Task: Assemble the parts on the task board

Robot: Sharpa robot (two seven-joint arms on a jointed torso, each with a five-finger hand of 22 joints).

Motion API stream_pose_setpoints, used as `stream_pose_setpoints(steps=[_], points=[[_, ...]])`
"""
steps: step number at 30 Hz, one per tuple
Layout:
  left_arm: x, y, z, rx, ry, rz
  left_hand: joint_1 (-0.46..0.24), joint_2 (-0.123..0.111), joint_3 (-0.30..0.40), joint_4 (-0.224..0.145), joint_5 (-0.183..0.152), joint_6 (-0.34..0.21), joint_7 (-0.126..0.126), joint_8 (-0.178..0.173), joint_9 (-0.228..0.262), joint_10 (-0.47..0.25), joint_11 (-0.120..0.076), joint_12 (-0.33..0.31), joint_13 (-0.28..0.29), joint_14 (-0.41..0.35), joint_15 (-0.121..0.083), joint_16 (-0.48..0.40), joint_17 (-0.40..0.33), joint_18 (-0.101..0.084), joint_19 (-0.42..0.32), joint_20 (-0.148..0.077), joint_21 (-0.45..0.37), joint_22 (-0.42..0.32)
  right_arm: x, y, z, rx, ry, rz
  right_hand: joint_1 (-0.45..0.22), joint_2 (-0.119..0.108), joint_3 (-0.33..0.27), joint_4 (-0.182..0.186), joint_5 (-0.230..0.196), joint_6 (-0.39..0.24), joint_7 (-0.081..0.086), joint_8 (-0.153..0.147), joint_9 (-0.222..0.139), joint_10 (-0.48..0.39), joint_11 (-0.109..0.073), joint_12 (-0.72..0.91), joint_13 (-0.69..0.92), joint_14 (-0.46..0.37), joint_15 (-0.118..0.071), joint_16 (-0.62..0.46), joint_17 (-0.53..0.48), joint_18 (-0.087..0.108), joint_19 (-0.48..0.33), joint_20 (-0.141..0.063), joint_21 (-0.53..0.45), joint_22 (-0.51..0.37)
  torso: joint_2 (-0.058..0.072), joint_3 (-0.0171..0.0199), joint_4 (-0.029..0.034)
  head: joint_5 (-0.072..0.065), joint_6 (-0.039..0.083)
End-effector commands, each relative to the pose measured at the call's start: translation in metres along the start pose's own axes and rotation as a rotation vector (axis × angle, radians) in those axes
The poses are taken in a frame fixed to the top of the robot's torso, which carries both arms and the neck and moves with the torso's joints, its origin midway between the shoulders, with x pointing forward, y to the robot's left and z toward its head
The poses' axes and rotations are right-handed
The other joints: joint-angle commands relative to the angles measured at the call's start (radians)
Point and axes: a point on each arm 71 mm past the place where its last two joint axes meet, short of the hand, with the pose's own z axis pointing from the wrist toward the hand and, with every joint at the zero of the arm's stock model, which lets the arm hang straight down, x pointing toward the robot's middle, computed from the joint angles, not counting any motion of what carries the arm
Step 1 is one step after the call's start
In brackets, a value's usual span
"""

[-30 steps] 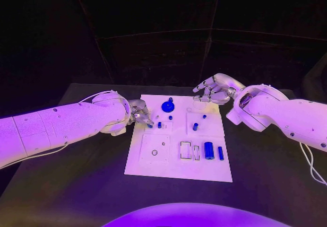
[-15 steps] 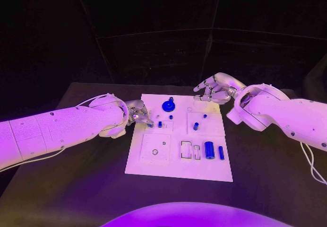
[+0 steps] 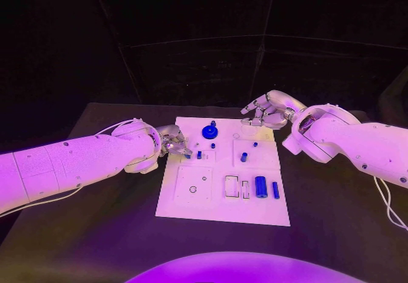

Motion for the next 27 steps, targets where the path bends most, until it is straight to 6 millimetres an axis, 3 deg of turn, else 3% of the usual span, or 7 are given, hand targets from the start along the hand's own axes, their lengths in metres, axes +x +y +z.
stream_pose_setpoints(steps=[1, 27], points=[[0.0005, -0.0019, 0.0002, 0.021, -0.011, 0.0, 0.002, 0.007, 0.098, -0.09, 0.007, 0.001, -0.005, 0.006, 0.001, 0.006, 0.003, 0.006, 0.001, 0.104, -0.006, 0.003, 0.263, -0.008, 0.005, 0.001, 0.005, 0.001, -0.0001, 0.0018, 0.0005, -0.012, 0.004, 0.001, 0.003, 0.005, -0.002, -0.006, -0.006, -0.008, 0.0, 0.005, 0.0, -0.007, -0.001, -0.007, -0.001, 0.019, -0.008, -0.005, -0.002, 0.017, -0.004, -0.001, -0.004, -0.001, 0.0, 0.0, 0.0, 0.0, 0.0], [0.0033, 0.0007, 0.0016, 0.0, 0.04, 0.023, 0.001, 0.004, 0.106, -0.091, 0.007, 0.0, -0.006, 0.008, 0.002, 0.007, 0.002, 0.005, -0.001, 0.104, -0.007, 0.003, 0.263, -0.008, 0.005, 0.001, 0.005, 0.0, 0.0003, 0.0015, 0.0011, -0.01, 0.008, 0.001, 0.003, 0.005, -0.002, -0.006, -0.006, -0.008, 0.0, 0.005, 0.0, -0.007, -0.001, -0.007, -0.001, 0.019, -0.008, -0.005, -0.002, 0.017, -0.004, -0.001, -0.004, -0.001, 0.0, 0.0003, 0.0001, -0.003, -0.006]])
